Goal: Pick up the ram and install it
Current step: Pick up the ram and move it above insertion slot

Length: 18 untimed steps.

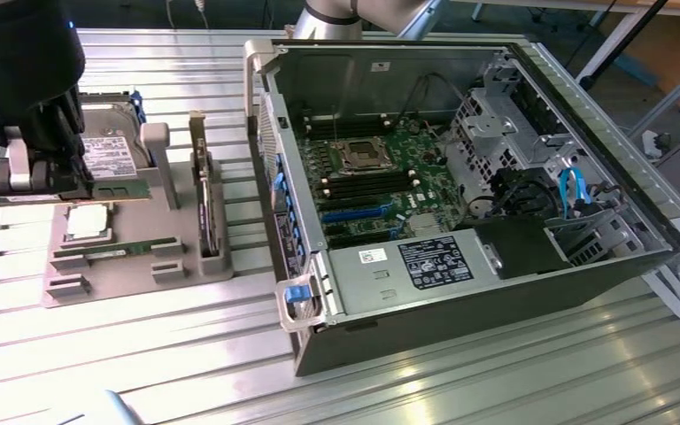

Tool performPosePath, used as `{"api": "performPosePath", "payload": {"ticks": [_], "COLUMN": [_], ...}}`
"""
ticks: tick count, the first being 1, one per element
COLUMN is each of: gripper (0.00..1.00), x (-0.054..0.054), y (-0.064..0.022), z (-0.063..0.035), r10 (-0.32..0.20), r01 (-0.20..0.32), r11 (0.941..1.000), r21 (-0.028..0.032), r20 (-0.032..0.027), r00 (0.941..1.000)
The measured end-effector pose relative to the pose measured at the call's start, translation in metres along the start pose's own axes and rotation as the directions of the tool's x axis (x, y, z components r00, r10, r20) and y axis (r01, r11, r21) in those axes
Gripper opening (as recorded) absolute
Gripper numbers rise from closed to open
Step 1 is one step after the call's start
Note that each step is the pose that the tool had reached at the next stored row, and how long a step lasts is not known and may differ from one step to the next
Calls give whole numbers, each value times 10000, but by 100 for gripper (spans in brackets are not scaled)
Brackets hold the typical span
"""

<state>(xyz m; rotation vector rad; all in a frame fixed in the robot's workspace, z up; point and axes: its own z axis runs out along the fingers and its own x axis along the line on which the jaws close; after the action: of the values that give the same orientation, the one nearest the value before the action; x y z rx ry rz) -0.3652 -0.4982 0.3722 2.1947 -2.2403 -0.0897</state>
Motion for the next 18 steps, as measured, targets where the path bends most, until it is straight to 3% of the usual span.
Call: {"api": "performPosePath", "payload": {"ticks": [4, 6, 7, 9, 12, 18], "gripper": [14, 14, 14, 14, 14, 14], "x": [-1, -2, -4, -6, -10, -16], "y": [-9, -87, -167, -249, -469, -776], "z": [-2, -3, -6, -8, -16, -25], "r10": [1, 1, 1, 0, 1, 0], "r01": [-1, -1, -1, 0, -1, 0], "r11": [10000, 10000, 10000, 10000, 10000, 10000], "r21": [-2, 0, 0, 0, -1, -1], "r20": [-2, -1, -1, 0, -1, -1], "r00": [10000, 10000, 10000, 10000, 10000, 10000]}}
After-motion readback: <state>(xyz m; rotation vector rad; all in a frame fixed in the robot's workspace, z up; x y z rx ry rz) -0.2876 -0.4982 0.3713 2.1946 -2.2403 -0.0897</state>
